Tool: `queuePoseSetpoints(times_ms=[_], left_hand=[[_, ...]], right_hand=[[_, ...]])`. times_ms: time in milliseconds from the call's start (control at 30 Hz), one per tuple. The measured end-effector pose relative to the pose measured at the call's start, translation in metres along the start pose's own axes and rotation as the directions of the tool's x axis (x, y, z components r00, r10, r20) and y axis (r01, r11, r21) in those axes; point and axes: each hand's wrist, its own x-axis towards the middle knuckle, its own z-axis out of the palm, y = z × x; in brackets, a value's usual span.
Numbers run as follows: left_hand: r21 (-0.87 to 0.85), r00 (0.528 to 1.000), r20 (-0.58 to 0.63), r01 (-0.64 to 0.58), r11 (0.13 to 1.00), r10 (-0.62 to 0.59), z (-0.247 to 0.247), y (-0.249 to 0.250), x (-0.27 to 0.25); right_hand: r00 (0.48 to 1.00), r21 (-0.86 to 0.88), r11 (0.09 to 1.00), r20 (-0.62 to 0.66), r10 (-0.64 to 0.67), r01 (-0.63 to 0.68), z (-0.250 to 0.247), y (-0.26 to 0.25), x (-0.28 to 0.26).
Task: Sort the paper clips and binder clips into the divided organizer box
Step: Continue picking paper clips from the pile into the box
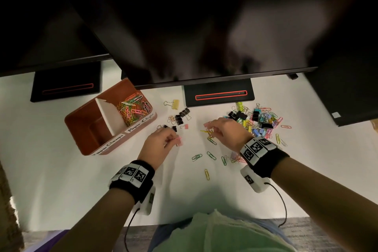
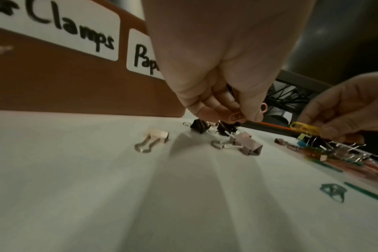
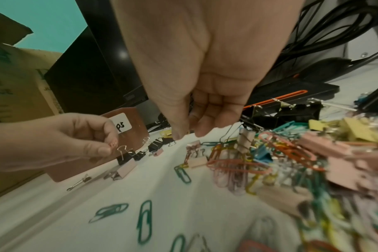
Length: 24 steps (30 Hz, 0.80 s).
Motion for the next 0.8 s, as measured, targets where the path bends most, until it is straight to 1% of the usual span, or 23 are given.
queuePoseSetpoints(times_ms=[67,133,200,233,333,500,567,667,700,800], left_hand=[[-0.010,0.998,0.053,-0.031,0.999,0.032,0.001,0.005,-0.003],[-0.006,0.988,0.136,-0.067,0.998,0.067,0.008,0.013,-0.008],[-0.015,0.974,0.217,-0.064,0.998,0.066,0.022,0.020,-0.014],[-0.017,0.969,0.237,-0.070,0.997,0.072,0.030,0.022,-0.017],[0.019,0.967,0.236,-0.102,0.995,0.095,0.053,0.024,-0.023],[0.105,0.980,0.188,-0.093,0.990,0.072,0.064,0.025,-0.019],[0.120,0.981,0.186,-0.072,0.990,0.049,0.063,0.026,-0.016],[0.113,0.977,0.212,0.005,0.994,-0.029,0.061,0.028,-0.012],[0.128,0.975,0.220,0.011,0.992,-0.039,0.061,0.027,-0.011],[0.218,0.973,0.229,-0.052,0.975,0.001,0.064,0.025,-0.012]], right_hand=[[0.999,-0.025,1.000,0.044,-0.006,0.007,0.002,0.003,-0.010],[0.997,-0.045,0.999,0.073,0.011,-0.008,0.006,0.004,-0.019],[0.997,-0.077,0.996,0.070,0.046,-0.041,0.012,0.003,-0.023],[0.996,-0.086,0.994,0.063,0.066,-0.060,0.016,0.002,-0.022],[0.993,-0.127,0.987,0.048,0.104,-0.097,0.023,-0.002,-0.015],[0.997,-0.152,0.985,-0.016,0.077,-0.079,0.029,-0.004,-0.008],[0.999,-0.164,0.985,-0.008,0.053,-0.053,0.028,-0.004,-0.007],[1.000,-0.204,0.979,0.000,-0.016,0.015,0.026,-0.002,-0.005],[0.999,-0.216,0.976,0.008,-0.038,0.039,0.026,0.000,-0.005],[0.994,-0.243,0.964,0.043,-0.096,0.103,0.024,0.005,-0.005]])
